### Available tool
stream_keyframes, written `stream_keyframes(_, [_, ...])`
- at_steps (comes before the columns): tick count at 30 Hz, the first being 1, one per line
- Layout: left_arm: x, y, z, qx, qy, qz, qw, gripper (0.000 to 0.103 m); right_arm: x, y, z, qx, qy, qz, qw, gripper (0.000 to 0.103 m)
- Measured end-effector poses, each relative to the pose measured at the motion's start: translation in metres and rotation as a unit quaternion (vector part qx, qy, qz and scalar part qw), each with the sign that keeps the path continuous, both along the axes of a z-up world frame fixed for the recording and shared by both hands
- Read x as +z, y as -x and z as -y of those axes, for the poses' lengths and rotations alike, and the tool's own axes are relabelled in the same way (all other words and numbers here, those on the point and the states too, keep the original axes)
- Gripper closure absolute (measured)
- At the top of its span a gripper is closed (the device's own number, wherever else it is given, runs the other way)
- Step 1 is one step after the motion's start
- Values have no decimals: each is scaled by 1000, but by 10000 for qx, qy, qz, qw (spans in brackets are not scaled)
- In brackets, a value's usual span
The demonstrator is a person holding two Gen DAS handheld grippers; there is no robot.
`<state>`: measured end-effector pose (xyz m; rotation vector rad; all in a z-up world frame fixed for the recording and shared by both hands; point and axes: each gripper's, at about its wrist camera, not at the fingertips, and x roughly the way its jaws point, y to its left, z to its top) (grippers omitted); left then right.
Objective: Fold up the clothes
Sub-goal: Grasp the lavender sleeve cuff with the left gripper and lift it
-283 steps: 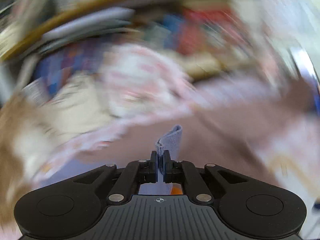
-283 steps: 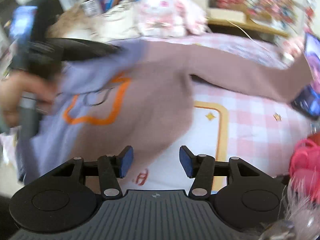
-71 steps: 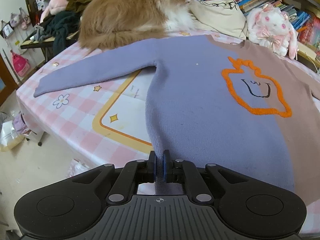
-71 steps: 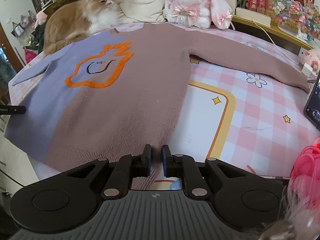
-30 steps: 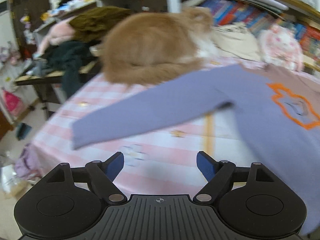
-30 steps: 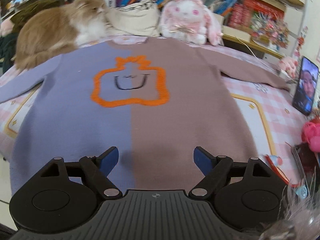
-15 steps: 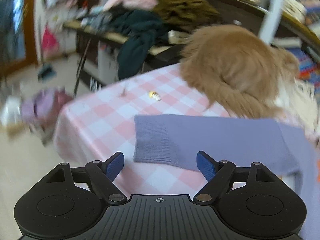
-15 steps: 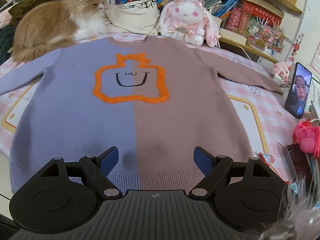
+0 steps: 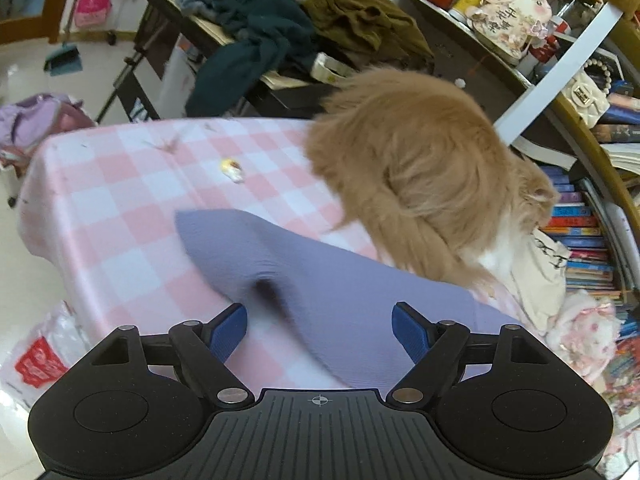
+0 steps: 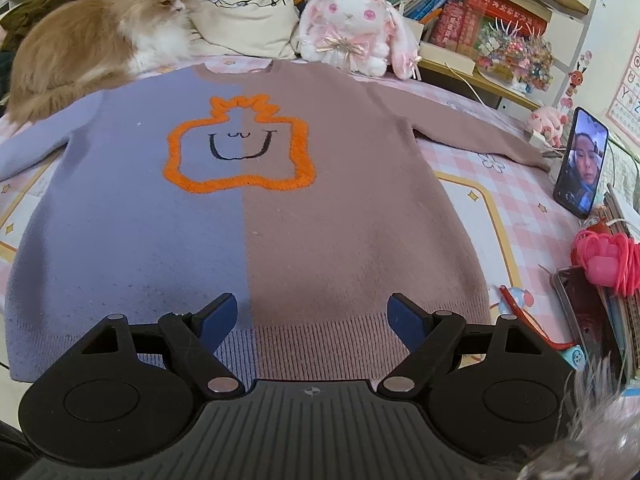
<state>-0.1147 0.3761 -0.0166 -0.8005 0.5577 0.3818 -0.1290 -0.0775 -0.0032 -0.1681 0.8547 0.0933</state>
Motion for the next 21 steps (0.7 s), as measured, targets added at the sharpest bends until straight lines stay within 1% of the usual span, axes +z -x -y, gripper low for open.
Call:
stream_keyframes(4, [1,-7,1,-73,53,-22,10000,22,0,0,1,-12,13,-34,10000,22])
stream_keyframes(7, [0,-5,-10,149,209,40,9997,23,-1,0,2,-11,42,-48,10000,22])
stream_keyframes(9, [-1,-2,-20,375,378,101,9985,25,-2,1,4,-24,60,-71,10000,22])
stream_keyframes(11, [-4,1,-28,512,632,206,9965,28,-3,1,6,-56,58,-102,9999,22])
stream_keyframes(15, [-10,7,-38,820,1100,442,9896,30,-5,0,10,-129,26,-171,9998,22])
stream_keyframes(17, [-12,8,-39,921,1156,467,9879,41,-5,0,11,-141,16,-191,9997,22])
stream_keyframes(18, [-13,7,-39,950,1135,441,9880,45,-5,0,11,-134,22,-193,9997,22])
stream_keyframes(20, [-13,6,-39,1000,1074,373,9885,61,-6,1,11,-111,38,-189,9998,22])
stream_keyframes(21, [-14,6,-39,1032,1042,322,9887,65,-6,1,12,-102,46,-178,9998,22])
